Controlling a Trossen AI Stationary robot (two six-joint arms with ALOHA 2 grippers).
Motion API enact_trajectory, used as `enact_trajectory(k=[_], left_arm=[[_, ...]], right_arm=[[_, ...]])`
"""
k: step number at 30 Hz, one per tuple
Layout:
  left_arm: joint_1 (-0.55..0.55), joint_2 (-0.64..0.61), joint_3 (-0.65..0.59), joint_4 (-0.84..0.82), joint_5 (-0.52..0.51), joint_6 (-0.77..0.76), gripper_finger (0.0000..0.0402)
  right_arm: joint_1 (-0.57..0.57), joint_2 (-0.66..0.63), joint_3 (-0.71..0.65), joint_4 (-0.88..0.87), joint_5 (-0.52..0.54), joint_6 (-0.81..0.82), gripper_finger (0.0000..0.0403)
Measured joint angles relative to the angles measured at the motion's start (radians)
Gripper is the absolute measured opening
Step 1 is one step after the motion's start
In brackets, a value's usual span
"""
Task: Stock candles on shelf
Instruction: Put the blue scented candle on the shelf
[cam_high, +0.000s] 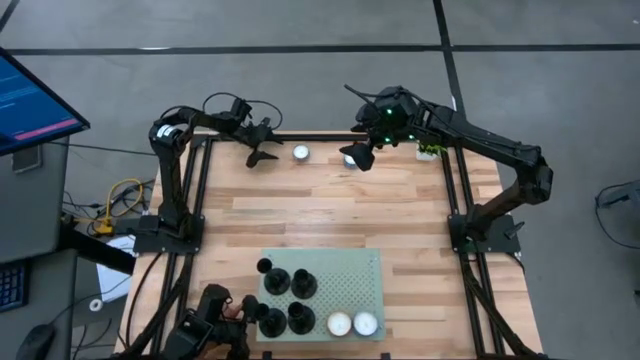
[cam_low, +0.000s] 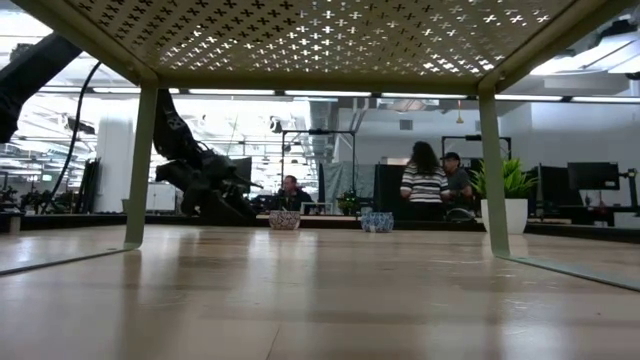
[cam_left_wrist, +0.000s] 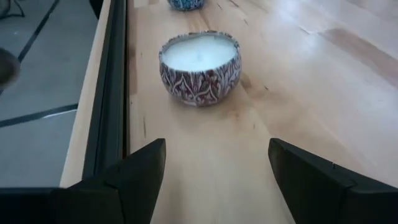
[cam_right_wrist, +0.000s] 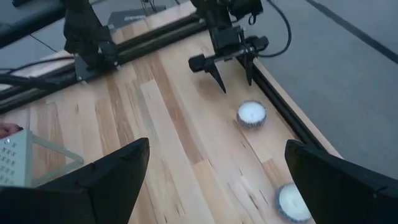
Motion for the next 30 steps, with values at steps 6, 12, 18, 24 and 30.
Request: enact_trajectory(k=[6,12,18,24,30], left_arm=[[0.002,0.0,0.0,0.009,0.055,0.0,0.0285],[0.002,0.0,0.0,0.009,0.056,-0.009,0.0285],[0.051,-0.038,0.0,0.01,0.025,-0.108,0.0285],[0.127,-0.171,-0.001,0.008,0.029,-0.204,0.0285],[0.157,-0.332,-0.044,0.0,0.016,-0.268,0.0285]], right_arm=[[-0.007,0.0,0.0,0.02,0.001,0.0,0.0365],[-0.017,0.001,0.0,0.02,0.007,-0.006,0.0365],[-0.057,0.002,0.0,0.02,0.087,-0.037,0.0365],[-0.157,0.03,0.004,0.026,0.118,-0.049,0.0365],[-0.222,0.178,0.001,-0.096,0.233,-0.055,0.0365]])
